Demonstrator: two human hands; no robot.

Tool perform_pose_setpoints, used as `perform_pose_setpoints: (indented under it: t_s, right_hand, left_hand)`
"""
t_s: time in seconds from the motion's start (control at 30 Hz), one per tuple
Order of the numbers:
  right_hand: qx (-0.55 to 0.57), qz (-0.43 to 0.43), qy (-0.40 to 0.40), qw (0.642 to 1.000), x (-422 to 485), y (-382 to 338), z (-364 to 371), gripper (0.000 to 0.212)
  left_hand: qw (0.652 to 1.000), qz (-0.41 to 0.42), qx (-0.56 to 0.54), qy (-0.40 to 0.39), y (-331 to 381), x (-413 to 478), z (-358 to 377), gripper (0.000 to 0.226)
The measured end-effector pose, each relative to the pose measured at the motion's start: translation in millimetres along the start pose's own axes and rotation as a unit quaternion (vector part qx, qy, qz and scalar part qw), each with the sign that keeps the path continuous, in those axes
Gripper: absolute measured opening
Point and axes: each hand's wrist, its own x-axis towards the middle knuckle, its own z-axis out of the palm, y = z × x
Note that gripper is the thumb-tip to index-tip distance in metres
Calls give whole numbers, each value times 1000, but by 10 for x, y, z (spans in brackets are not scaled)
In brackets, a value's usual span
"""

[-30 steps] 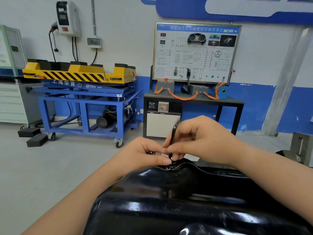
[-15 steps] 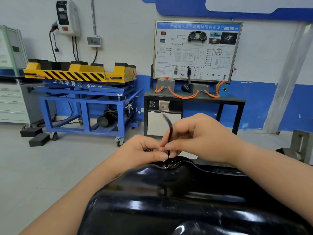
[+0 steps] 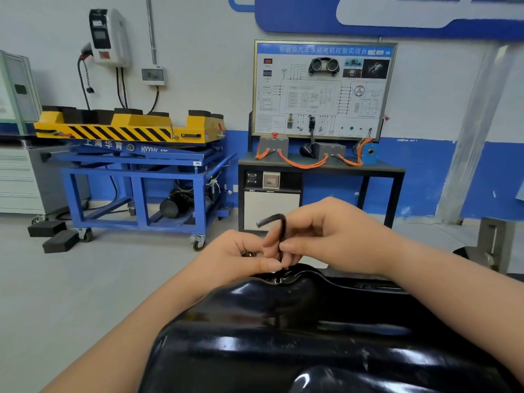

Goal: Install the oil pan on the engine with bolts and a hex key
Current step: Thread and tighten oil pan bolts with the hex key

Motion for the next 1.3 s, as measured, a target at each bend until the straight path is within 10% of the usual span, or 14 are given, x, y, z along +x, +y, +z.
perform_pose_setpoints:
  t_s: [0.8,1.03,1.3]
  right_hand:
    - [-67,-23,64,995,59,14,85,5]
    - [-28,-59,169,983,46,-95,-24,10]
    - [-68,-43,189,979,83,-223,-105,11]
  left_hand:
    - [1000,-15,-2,0,12,15,-13,27]
    - [967,-92,-204,118,245,99,-63,53]
    - [924,-227,-296,80,895,360,46,71]
